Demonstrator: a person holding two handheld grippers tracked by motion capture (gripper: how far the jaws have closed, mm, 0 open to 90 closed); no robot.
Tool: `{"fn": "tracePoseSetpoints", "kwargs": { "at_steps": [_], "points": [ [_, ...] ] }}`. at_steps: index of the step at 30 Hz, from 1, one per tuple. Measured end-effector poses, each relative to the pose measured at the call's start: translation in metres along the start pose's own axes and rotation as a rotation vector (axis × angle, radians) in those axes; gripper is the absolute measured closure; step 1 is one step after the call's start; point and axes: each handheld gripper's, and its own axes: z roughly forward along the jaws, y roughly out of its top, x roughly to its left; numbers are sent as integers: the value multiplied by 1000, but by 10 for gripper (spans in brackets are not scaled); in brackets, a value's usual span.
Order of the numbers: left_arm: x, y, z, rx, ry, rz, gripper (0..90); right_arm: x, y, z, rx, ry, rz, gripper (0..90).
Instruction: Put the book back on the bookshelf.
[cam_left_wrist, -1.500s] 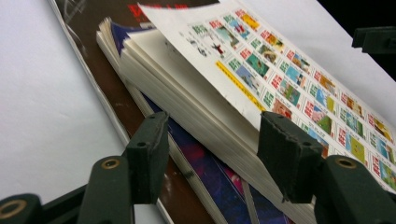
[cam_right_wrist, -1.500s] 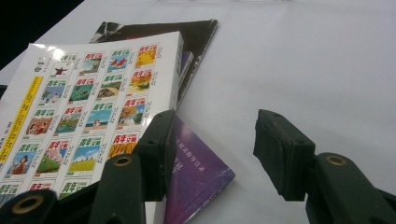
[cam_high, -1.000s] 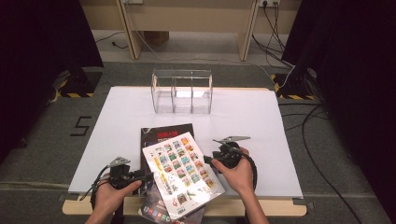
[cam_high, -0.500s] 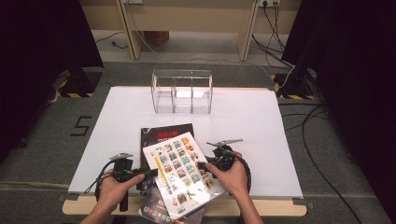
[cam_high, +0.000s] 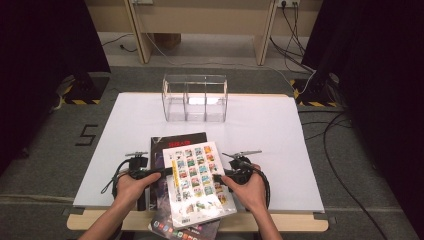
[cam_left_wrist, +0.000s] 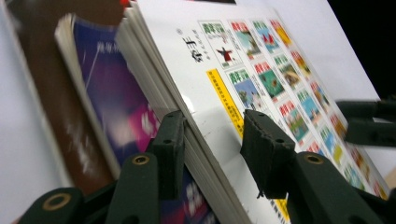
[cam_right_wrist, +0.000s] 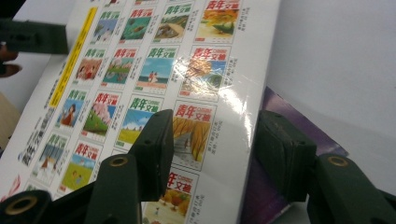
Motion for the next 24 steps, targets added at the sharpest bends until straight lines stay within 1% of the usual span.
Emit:
{"fn": "tracePoseSetpoints", "kwargs": {
  "at_steps": [1,2,3,5,6,7,8,10,13,14,15,18,19,20,21,23,24],
  "points": [
    [0,3,2,0,-6,2,587,-3,2,-1,6,3,-3,505],
    [-1,5,4,3,-11,9,583,-6,4,-3,5,8,5,528],
    [-1,6,4,8,-13,15,576,-10,8,-4,-14,18,14,516],
    [-2,5,3,9,-15,28,563,-16,18,-6,-37,9,33,498],
    [-2,3,2,17,-20,37,563,-21,23,-4,-40,6,34,493],
    [-3,2,1,21,-22,39,558,-26,33,0,-35,7,43,488],
    [-3,-1,-1,24,-20,49,558,-26,33,0,-35,7,43,488],
    [-4,-6,-3,23,-12,65,559,-30,44,6,-30,18,43,479],
    [-5,-10,-5,26,-23,62,569,-31,55,17,-13,26,47,470],
    [-6,-11,-5,32,-27,64,574,-31,58,20,-1,32,55,467],
    [-7,-11,-4,30,-25,66,571,-32,60,24,3,46,68,455],
    [-7,-11,-4,34,-21,67,566,-36,64,33,15,44,80,440],
    [-7,-10,-3,33,-20,70,564,-40,66,38,13,65,109,418],
    [-7,-10,-3,33,-20,70,564,-40,66,38,13,65,109,418],
    [-7,-9,-3,33,-19,73,564,-42,66,40,19,78,130,406],
    [-8,-8,-2,32,-11,76,563,-47,68,43,21,110,144,394],
    [-8,-7,-1,34,-9,80,563,-49,69,45,24,120,160,388]
  ]
}}
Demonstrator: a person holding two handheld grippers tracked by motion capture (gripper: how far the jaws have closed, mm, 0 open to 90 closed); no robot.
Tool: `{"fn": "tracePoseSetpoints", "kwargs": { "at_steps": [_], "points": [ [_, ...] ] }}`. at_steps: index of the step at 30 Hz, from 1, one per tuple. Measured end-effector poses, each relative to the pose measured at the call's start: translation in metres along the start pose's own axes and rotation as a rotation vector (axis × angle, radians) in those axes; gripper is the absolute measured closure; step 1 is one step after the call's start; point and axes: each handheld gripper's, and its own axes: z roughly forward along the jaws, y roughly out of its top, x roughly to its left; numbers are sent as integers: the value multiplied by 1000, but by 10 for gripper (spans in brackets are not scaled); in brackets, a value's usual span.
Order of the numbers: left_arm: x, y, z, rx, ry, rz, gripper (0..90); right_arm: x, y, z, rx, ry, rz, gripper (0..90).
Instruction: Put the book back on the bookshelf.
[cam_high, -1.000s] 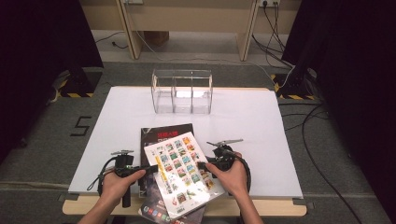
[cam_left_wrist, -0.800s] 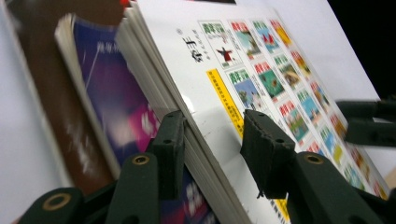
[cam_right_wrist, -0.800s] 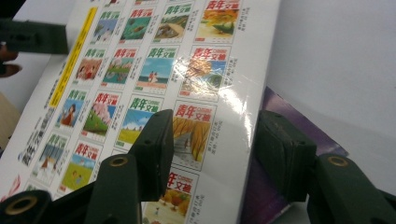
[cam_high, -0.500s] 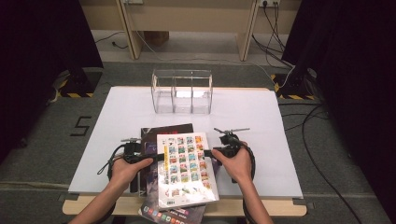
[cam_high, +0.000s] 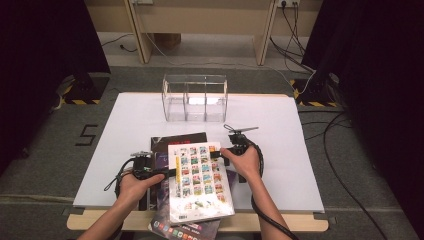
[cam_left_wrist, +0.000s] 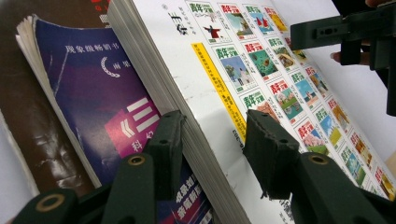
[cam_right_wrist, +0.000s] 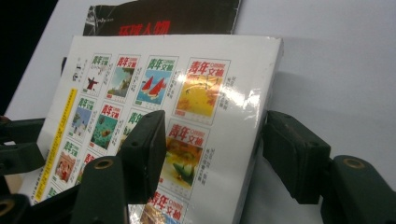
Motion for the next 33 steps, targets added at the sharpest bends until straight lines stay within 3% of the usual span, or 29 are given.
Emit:
{"fn": "tracePoseSetpoints", "kwargs": {
  "at_steps": [4,6,10,13,15,20,26,28,33],
  "points": [
    [0,2,1,8,3,3,567,-8,3,9,1,72,62,368],
    [0,2,1,12,5,9,569,-8,5,9,13,75,68,376],
    [0,3,0,3,27,28,573,10,11,-5,-5,-13,-39,526],
    [2,4,-2,7,37,41,583,32,17,-27,-55,17,-106,654],
    [2,5,-3,7,41,41,584,40,19,-31,-57,40,-115,676],
    [3,5,-3,7,42,42,585,44,21,-23,-6,86,-93,682],
    [3,4,-3,3,34,41,585,41,23,-17,30,88,-66,703],
    [5,3,-5,-9,26,39,586,43,23,-19,30,95,-44,715],
    [10,0,-14,-77,28,45,586,52,20,-29,-41,123,-34,737]
  ]
}}
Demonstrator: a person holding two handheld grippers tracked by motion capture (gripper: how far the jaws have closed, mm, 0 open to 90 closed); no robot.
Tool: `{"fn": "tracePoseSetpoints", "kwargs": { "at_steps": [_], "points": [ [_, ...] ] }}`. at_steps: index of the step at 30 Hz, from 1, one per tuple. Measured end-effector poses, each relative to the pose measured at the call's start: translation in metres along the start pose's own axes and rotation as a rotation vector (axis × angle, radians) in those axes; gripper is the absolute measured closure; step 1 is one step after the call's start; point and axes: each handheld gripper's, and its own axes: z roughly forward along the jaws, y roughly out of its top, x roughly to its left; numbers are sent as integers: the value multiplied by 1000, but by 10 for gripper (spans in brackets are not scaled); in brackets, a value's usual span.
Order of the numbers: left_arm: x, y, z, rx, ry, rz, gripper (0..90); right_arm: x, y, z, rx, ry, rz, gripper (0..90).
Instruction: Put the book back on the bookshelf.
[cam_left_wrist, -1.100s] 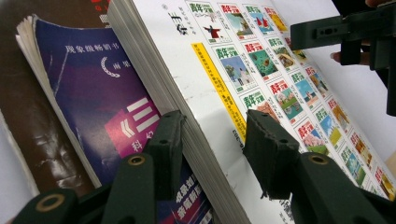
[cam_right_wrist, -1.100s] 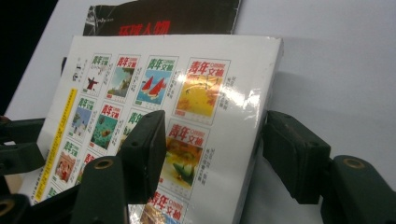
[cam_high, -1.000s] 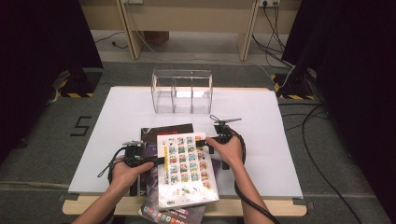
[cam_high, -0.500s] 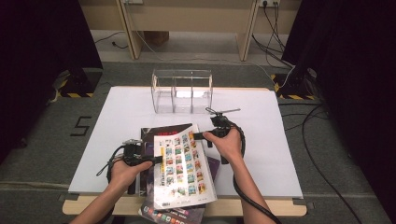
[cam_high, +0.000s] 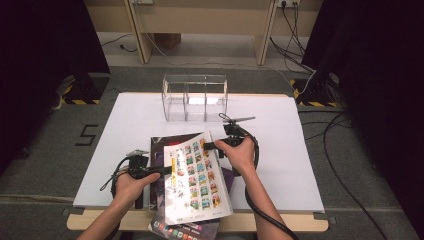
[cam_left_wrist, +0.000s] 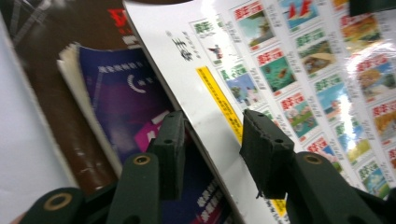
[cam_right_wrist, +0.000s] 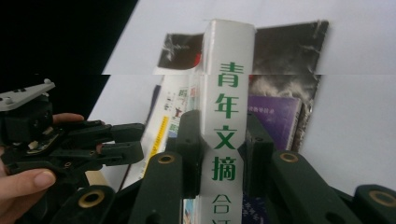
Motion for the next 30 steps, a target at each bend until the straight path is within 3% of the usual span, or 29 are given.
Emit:
{"fn": "tracePoseSetpoints", "kwargs": {
  "at_steps": [6,12,14,22,30],
  "points": [
    [1,-1,-14,-65,16,21,569,20,3,-16,-62,-36,-47,740],
    [4,-3,-17,-75,34,41,536,39,10,-35,-124,-94,-100,740],
    [5,-3,-17,-77,34,39,534,42,14,-42,-153,-130,-111,740],
    [6,-3,-18,-81,36,35,531,50,23,-56,-225,-190,-139,740],
    [7,-2,-18,-84,33,31,528,59,43,-70,-288,-250,-179,741]
  ]
}}
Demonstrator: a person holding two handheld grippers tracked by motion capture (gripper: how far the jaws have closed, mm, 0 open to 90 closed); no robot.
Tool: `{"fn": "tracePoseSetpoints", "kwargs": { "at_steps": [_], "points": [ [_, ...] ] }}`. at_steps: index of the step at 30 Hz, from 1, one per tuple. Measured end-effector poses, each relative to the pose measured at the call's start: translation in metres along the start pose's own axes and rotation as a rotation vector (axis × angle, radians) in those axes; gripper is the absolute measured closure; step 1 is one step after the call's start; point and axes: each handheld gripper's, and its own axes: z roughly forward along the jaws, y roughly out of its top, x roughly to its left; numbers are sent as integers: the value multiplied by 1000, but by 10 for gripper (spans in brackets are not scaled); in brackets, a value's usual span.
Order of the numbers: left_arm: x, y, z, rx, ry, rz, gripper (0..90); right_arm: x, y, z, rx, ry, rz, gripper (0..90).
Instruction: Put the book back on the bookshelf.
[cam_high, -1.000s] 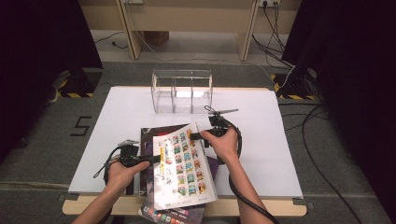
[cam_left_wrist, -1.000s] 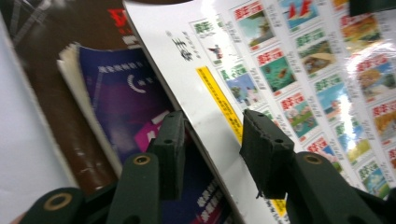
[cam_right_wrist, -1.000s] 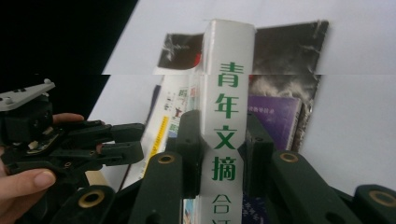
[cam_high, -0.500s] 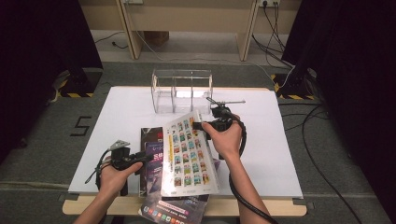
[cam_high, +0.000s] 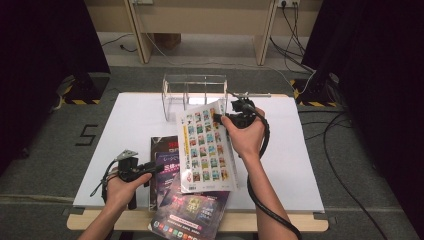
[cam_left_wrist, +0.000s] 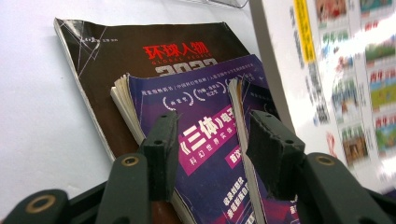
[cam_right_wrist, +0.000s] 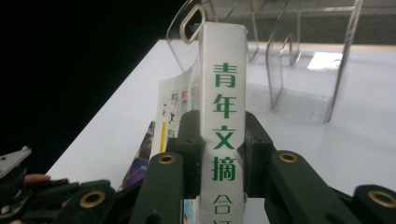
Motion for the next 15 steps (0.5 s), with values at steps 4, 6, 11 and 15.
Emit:
{"fn": "tracePoseSetpoints", "kwargs": {
  "at_steps": [4,6,11,15],
  "points": [
    [1,-1,1,-2,-3,-3,528,-2,12,-3,-34,-37,-15,740],
    [1,-1,1,3,-1,-3,528,-4,17,-3,-50,-54,-20,740],
    [1,-2,2,2,-7,-9,528,-9,30,-3,-77,-106,-26,740],
    [1,-3,3,10,-8,-8,527,-10,39,-3,-104,-145,-33,740]
  ]
}}
